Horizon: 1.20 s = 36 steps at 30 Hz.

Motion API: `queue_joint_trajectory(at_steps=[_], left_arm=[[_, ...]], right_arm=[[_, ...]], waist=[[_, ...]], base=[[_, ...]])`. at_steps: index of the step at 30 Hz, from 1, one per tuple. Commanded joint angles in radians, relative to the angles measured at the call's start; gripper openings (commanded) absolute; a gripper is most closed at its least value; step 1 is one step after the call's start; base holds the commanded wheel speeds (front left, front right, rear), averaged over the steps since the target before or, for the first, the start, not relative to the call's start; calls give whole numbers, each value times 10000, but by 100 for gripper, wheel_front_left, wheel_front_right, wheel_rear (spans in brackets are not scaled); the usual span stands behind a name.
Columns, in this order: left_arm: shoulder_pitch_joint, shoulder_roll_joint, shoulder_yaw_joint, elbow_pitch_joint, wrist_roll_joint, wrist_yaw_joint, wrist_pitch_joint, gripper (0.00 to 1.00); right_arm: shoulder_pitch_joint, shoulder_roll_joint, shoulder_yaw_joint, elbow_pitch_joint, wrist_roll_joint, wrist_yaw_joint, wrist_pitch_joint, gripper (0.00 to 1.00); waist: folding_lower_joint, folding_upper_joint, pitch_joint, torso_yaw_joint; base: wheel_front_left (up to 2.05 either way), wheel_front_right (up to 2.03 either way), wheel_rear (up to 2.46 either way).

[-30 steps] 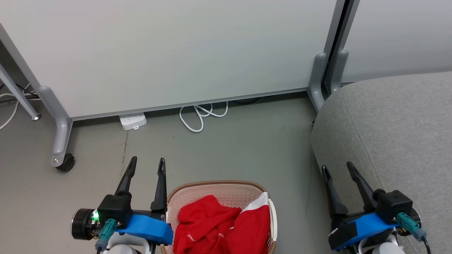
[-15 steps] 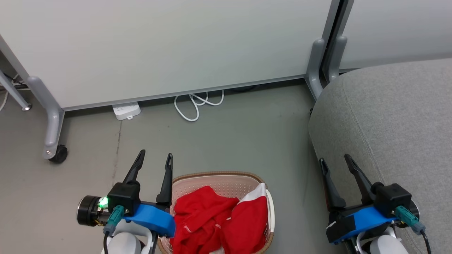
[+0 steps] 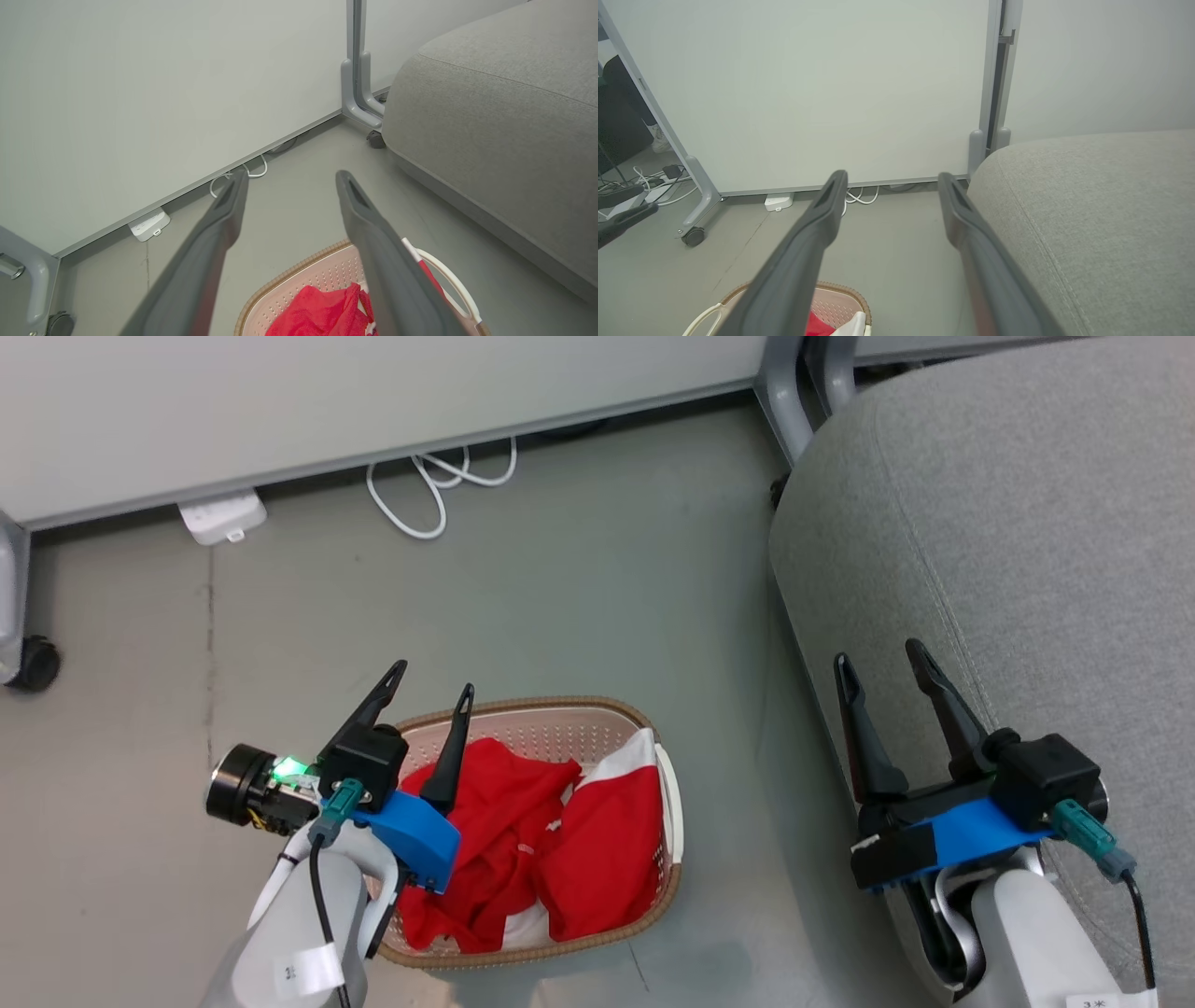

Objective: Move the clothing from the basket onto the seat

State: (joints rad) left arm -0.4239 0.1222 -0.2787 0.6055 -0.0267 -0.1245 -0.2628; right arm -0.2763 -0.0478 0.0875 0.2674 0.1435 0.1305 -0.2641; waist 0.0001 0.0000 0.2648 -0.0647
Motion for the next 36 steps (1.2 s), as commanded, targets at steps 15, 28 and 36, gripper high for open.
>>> queue_joint_trajectory(at_steps=[15,28,36], left_arm=[[-2590,1217,-2850,2943,-414,-57,-31,100],[-4423,1506,-5464,5628,-816,-59,125,100],[-5524,1713,-6585,6415,-935,-57,613,100]], right_arm=[[-1578,-41,173,-550,224,4,-7,100],[-2549,-41,202,-1107,57,4,-7,100],[-3061,-41,246,-1563,-123,4,-7,100]], waist=[[-1,0,3157,-1276],[-1,0,5209,-1596],[-1,0,6289,-1642]], base=[[0,0,0],[0,0,0],[0,0,0]])
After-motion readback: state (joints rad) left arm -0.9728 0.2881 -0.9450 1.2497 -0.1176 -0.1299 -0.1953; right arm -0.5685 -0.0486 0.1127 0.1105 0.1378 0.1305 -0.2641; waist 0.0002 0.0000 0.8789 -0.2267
